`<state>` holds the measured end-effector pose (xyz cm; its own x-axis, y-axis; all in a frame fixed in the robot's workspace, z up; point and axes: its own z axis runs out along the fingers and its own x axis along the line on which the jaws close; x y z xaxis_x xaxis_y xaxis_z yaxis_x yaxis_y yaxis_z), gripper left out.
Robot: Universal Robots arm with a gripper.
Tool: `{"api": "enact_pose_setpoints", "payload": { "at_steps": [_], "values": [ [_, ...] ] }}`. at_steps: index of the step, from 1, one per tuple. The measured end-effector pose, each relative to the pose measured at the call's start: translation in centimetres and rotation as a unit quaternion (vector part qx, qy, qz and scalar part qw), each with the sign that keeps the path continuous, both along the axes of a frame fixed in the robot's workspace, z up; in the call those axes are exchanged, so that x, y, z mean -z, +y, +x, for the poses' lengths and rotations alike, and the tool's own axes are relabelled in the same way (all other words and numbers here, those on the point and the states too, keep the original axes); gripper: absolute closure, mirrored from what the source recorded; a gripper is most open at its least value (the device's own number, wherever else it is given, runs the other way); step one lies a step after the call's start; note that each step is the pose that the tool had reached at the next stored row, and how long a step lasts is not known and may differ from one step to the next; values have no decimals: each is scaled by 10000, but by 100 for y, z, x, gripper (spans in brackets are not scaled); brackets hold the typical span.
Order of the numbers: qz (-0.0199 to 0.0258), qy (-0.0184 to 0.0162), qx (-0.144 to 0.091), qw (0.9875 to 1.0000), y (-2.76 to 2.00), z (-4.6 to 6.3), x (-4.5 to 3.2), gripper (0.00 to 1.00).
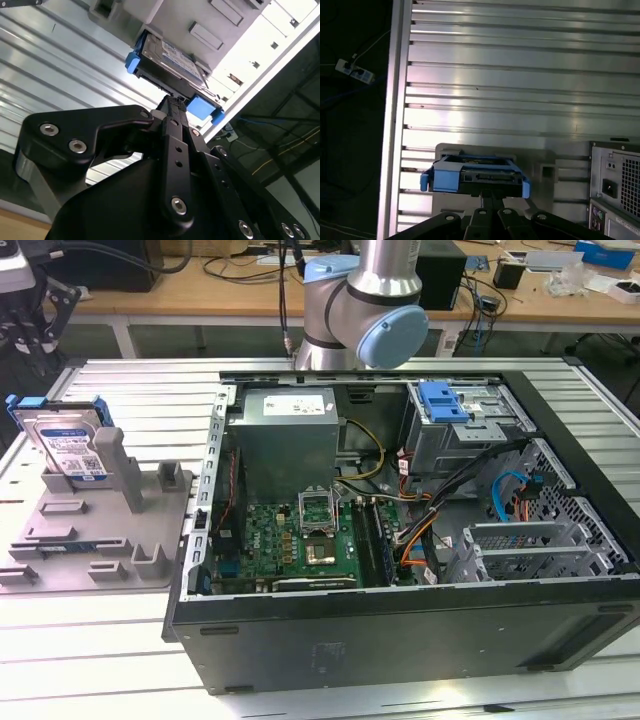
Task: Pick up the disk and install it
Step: 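Pick up the disk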
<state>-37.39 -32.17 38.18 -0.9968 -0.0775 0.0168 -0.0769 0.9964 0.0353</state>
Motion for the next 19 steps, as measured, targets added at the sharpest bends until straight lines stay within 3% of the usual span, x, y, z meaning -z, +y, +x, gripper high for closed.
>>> {"api": "enact_pose_setpoints", "payload": {
  "at_steps": [14,19],
  "values": [
    [10,69,-399,9992,16,-64,10,89],
    [8,98,-952,9954,17,-67,16,89]
  ]
}}
